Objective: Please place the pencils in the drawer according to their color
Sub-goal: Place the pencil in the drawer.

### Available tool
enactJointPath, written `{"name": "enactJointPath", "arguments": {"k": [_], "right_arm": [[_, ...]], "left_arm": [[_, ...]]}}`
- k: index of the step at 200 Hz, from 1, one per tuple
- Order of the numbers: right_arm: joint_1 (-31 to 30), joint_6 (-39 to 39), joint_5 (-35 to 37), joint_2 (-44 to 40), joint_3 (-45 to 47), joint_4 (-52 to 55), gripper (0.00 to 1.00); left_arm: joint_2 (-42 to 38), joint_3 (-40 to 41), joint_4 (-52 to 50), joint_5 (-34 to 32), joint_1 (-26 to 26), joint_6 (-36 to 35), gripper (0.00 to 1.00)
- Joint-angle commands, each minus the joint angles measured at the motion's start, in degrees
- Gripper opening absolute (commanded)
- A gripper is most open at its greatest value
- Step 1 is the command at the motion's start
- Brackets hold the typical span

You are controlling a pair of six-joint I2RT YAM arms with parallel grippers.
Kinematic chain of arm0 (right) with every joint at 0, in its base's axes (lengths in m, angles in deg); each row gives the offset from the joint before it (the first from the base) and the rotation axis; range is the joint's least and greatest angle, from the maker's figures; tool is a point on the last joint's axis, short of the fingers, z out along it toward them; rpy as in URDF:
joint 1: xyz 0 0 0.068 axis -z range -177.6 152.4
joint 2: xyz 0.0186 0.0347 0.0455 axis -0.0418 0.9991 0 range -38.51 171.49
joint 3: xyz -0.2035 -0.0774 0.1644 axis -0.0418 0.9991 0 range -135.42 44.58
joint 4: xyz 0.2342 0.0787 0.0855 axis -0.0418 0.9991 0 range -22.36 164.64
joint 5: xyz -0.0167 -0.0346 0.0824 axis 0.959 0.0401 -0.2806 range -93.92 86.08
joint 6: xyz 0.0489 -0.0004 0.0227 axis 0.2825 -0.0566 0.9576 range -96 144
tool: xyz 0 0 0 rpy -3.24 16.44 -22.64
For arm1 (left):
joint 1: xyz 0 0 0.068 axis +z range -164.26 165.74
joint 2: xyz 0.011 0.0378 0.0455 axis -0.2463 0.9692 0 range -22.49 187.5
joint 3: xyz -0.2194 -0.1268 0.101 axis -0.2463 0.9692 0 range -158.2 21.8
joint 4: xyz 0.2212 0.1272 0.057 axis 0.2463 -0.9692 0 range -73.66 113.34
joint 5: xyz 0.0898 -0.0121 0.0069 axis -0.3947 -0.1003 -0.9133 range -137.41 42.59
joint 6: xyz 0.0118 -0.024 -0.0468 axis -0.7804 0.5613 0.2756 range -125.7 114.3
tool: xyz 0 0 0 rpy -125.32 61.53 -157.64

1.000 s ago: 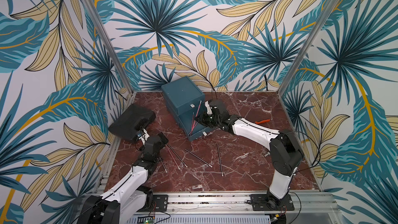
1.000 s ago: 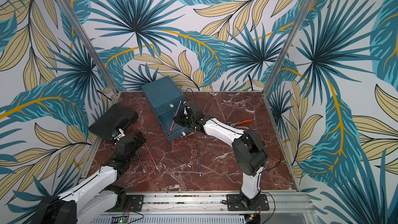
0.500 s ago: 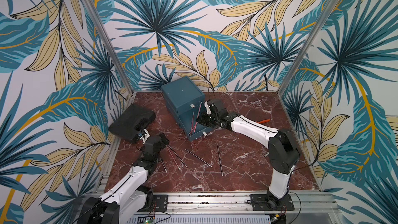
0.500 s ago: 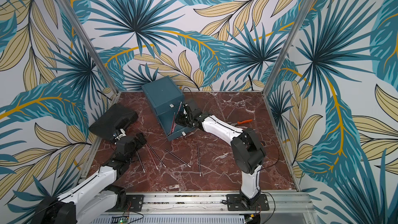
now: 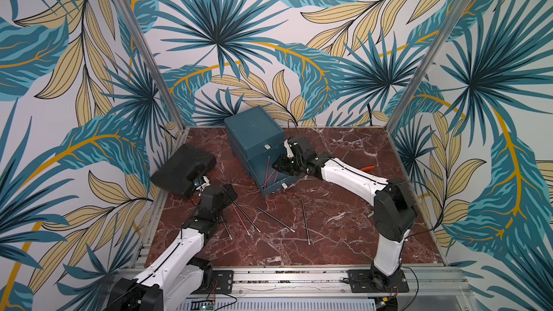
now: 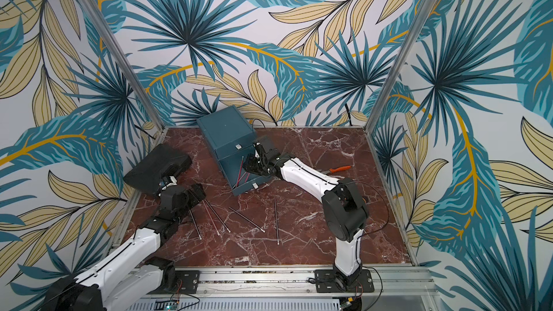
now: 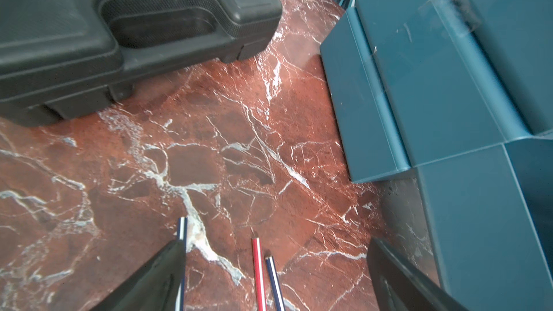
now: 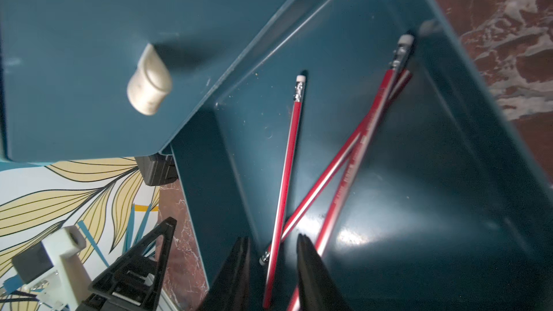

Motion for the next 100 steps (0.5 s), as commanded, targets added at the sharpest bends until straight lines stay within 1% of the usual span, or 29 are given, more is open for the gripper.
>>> {"name": "enactJointPath", "arguments": {"k": [1,16,36,44,70,77,89,97,100], "right_arm": [[0.11,-2.31,1.70,-1.28,-1.09,2.33,0.34],[0.06,-3.81,2.77,-2.30,-1.49,3.48,0.34],[0.12,-6.71,5.15,-4.65,-1.46,5.16,0.41],[0.07,-7.99,6.42,-5.94,-0.84,5.50,0.43],[0.09,-12.27,11.86,-10.58,1.22,7.83,0.51],[0.10,-13.44,13.27,-12.04,2.22,8.00,0.53],[0.10,-15.27,15.69,-14.60,4.36,7.93,0.59],[0.08,-16.67,17.40,-16.31,5.68,8.00,0.68],[0.10,-17.31,18.13,-16.96,6.13,8.01,0.74]], "left_arm": [[-0.74,-1.46,-2.79,1.89,0.45,-0.38,1.00],[-0.90,-1.94,-4.09,2.72,0.43,-0.37,1.00],[-0.87,-3.23,-7.67,3.89,0.40,-0.31,0.99],[-0.77,-3.88,-9.35,4.39,0.38,-0.27,0.97],[-0.92,-5.26,-12.96,5.44,0.22,0.59,0.96],[-1.13,-5.64,-15.46,5.78,0.25,0.88,0.95],[-1.51,-6.09,-17.36,6.06,-0.04,1.67,0.94],[-1.86,-6.40,-18.64,6.15,-0.41,2.27,0.93],[-2.00,-6.46,-19.06,6.04,-0.57,2.53,0.93]]}}
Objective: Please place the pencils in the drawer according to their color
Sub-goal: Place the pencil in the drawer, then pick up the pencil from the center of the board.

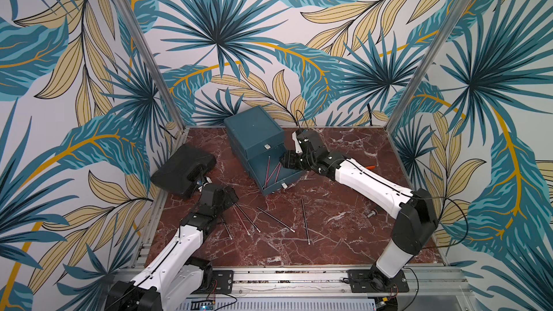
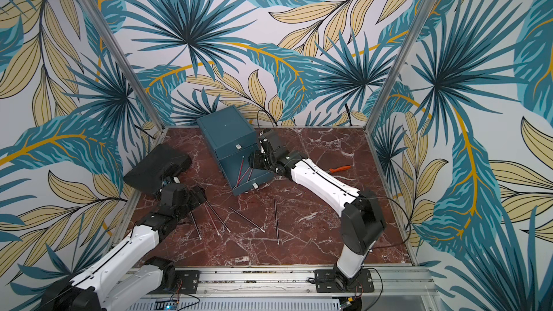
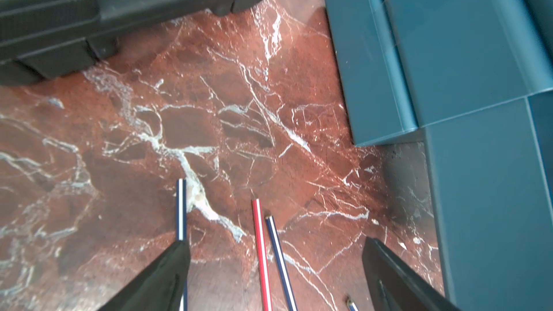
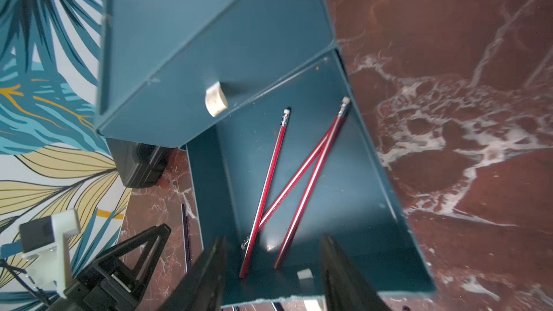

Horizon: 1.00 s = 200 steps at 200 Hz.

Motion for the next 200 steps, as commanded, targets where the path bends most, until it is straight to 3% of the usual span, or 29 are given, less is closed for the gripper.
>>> {"name": "enactJointPath", "arguments": {"k": [1,3,8,95,143,200], "right_arm": [[0.12,-6.00,7.61,-4.81,4.00,2.24,0.79],[0.07,-6.28,8.03,-5.19,4.33,2.24,0.94],[0.14,-7.32,9.29,-6.17,5.13,2.16,0.99],[0.23,-16.77,29.60,-18.27,17.63,-1.58,1.00],[1.16,-17.78,31.88,-17.83,17.68,-1.65,1.00],[2.31,-15.50,28.22,-15.34,15.98,0.45,0.99]], "left_arm": [[-1.57,-1.90,-6.73,0.98,-0.57,1.72,0.93],[-1.68,-1.98,-7.08,0.92,-0.77,1.86,0.93],[-1.94,-2.23,-7.95,0.67,-1.14,2.29,0.92],[0.41,-8.06,-25.21,-9.64,-16.51,15.08,0.79],[9.15,-12.27,-26.27,-10.83,-21.01,18.97,0.73],[18.52,-15.66,-25.56,-10.05,-21.45,18.08,0.61]]}}
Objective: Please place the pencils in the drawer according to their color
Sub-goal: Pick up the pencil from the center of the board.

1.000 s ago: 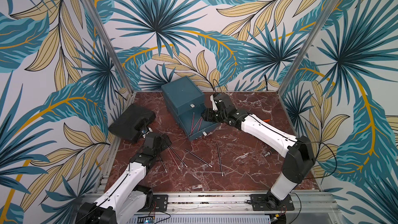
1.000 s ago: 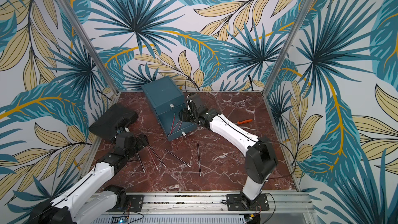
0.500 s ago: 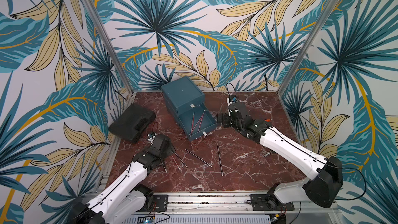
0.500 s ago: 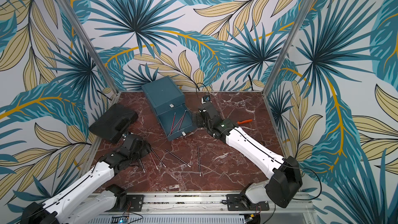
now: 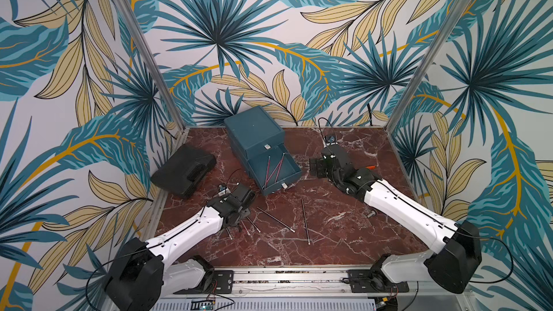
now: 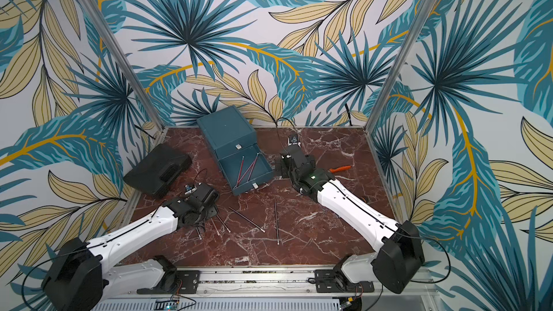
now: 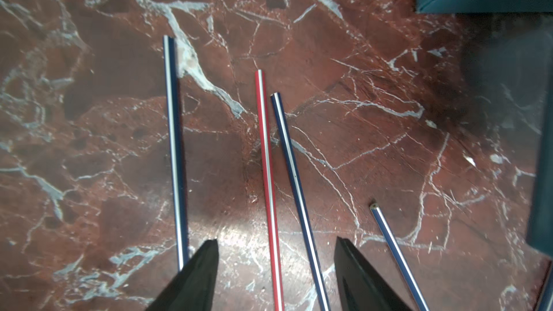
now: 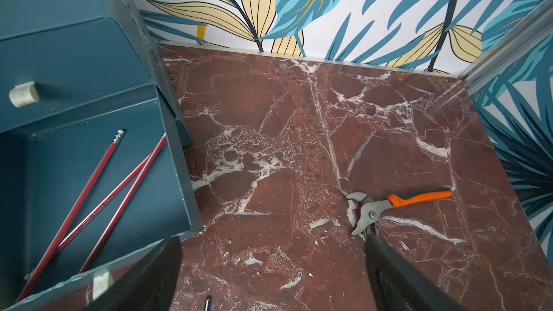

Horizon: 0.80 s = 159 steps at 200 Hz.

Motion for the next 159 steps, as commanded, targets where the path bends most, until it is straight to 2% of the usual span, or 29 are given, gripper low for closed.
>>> {"name": "enactJointPath", "arguments": {"k": [1,37,61,114,159], "right_arm": [[0.49,1.80,-0.56,1.48,-1.07,0.95,0.99],[0.50,6.74,2.23,3.02,-3.42,4.33,1.00],[0.47,8.15,1.68,3.37,-2.85,5.01,0.99],[0.64,6.90,-4.62,7.24,-6.98,10.63,1.00],[0.64,5.26,-2.56,5.57,-3.82,6.97,1.00]], "left_arm": [[2.53,-2.15,-0.67,-0.92,-0.02,-0.39,0.61],[7.49,-4.09,-1.54,2.27,1.89,-2.90,0.59],[8.94,-4.22,-1.37,4.18,3.07,-4.22,0.57],[10.58,-3.23,1.40,8.07,4.86,-5.61,0.50],[13.21,-3.07,1.50,9.89,5.30,-6.36,0.43]]}}
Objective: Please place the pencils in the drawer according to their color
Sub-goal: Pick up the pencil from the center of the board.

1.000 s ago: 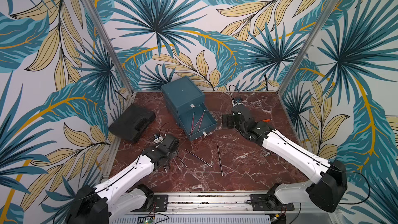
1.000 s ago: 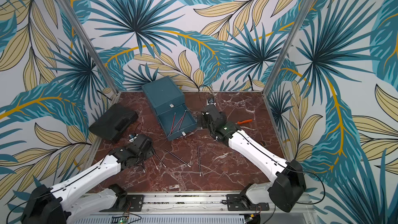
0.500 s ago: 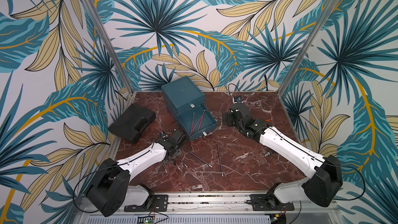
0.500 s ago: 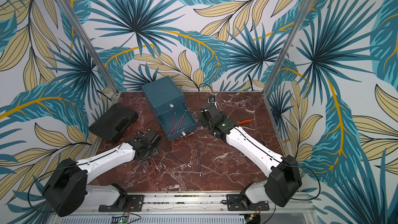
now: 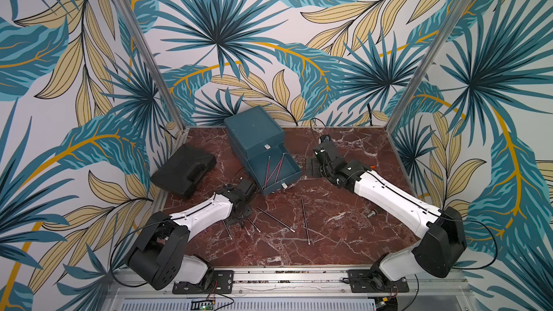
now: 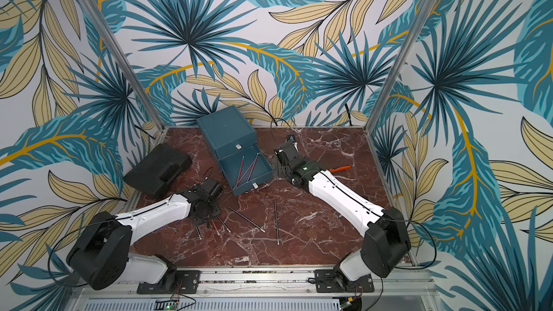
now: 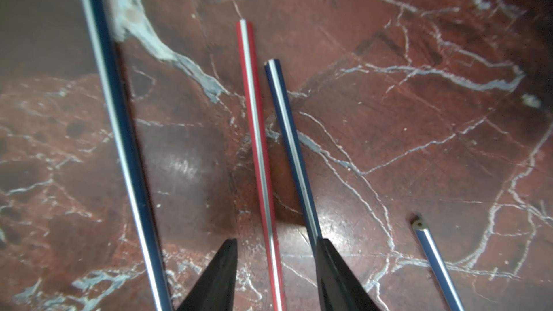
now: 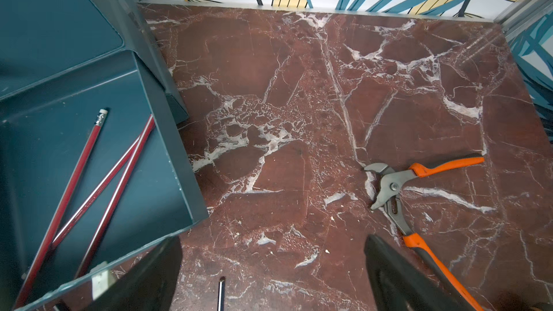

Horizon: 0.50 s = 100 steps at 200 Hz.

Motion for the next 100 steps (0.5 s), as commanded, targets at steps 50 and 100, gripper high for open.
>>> {"name": "enactJointPath", "arguments": {"k": [50,100], "right_arm": [[0.17,-1.91,0.80,-1.77,2.07,-0.26,0.99],[0.26,-2.57,1.42,-1.61,1.84,-0.50,0.99]], "left_arm": [[3.29,-0.38,-3.45,1.74,0.99,-1.59,0.31],[2.97,0.31,-3.60,2.45,1.28,-2.07,0.30]]}}
